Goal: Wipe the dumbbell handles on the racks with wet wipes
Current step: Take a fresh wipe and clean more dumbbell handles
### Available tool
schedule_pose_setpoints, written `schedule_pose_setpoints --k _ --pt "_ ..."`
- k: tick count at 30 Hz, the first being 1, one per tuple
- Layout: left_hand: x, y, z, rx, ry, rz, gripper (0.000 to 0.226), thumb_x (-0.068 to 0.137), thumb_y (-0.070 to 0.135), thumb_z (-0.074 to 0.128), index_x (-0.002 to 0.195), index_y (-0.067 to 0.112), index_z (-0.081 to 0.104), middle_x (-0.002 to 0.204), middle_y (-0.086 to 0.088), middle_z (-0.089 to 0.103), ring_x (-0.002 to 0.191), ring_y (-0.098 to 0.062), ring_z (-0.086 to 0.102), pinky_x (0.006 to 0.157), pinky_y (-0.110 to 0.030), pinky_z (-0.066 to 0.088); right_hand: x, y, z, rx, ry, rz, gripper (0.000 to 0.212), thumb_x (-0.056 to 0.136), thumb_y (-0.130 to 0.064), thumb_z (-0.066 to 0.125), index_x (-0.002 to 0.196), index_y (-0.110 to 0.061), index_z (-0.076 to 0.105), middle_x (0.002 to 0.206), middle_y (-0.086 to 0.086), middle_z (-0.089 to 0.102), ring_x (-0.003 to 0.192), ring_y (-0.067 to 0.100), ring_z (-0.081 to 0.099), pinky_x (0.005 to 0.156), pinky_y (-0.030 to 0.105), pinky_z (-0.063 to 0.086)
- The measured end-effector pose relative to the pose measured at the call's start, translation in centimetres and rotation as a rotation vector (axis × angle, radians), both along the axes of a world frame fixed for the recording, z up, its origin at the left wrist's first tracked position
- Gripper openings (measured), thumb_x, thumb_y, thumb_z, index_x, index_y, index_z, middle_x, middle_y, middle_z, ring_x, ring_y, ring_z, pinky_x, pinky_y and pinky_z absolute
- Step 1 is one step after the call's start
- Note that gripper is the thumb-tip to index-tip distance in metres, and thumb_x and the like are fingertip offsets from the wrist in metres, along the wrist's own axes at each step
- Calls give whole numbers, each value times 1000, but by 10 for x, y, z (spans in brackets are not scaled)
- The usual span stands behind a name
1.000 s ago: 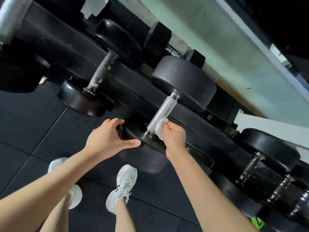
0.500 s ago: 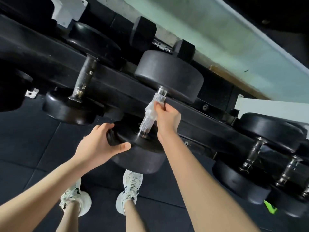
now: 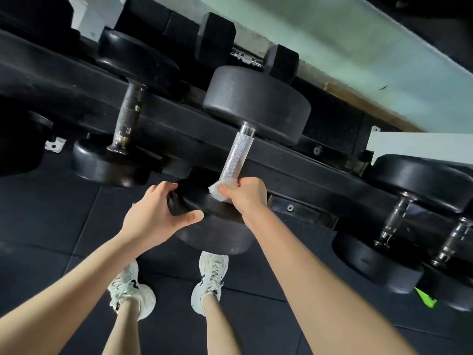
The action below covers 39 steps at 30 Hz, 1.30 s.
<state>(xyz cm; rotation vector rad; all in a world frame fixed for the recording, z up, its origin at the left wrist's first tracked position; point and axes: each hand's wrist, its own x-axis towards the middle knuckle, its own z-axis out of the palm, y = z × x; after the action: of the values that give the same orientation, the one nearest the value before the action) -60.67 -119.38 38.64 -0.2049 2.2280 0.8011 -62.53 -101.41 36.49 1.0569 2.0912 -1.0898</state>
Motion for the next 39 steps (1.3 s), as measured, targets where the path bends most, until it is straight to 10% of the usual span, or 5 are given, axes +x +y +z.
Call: schedule_pose_setpoints --k 15,23,27,30,39 --pt "-1 -1 1 1 -18 -18 112 43 81 48 137 20 40 132 0 48 115 -23 55 100 -48 41 -75 8 25 -127 336 -661 17 75 -13 79 84 -15 65 76 -7 63 66 5 57 58 11 47" --pt "-1 -1 4 -8 -29 -32 108 49 80 50 137 20 39 133 0 48 116 -22 55 101 -51 39 -7 0 13 167 253 -50 31 74 -12 62 54 -17 39 60 0 31 63 15 27 54 28 25" --pt "-1 -2 1 -3 -20 -24 97 60 74 62 138 20 38 131 1 48 117 -21 54 102 -50 37 -8 11 33 385 622 543 27 88 -4 60 112 -11 68 103 -3 68 116 15 55 100 21 36" --pt "1 -2 -2 -4 7 -18 93 63 71 64 137 21 38 129 1 48 116 -21 54 102 -50 37 -38 24 14 660 861 1126 42 65 16 69 104 1 69 110 16 69 107 33 64 103 38 34" --pt "10 2 6 -13 -19 46 90 70 70 61 143 26 33 138 4 43 123 -22 50 108 -53 29 -37 13 26 430 186 1719 37 91 -2 46 124 -17 58 126 -2 56 133 22 37 116 32 11"
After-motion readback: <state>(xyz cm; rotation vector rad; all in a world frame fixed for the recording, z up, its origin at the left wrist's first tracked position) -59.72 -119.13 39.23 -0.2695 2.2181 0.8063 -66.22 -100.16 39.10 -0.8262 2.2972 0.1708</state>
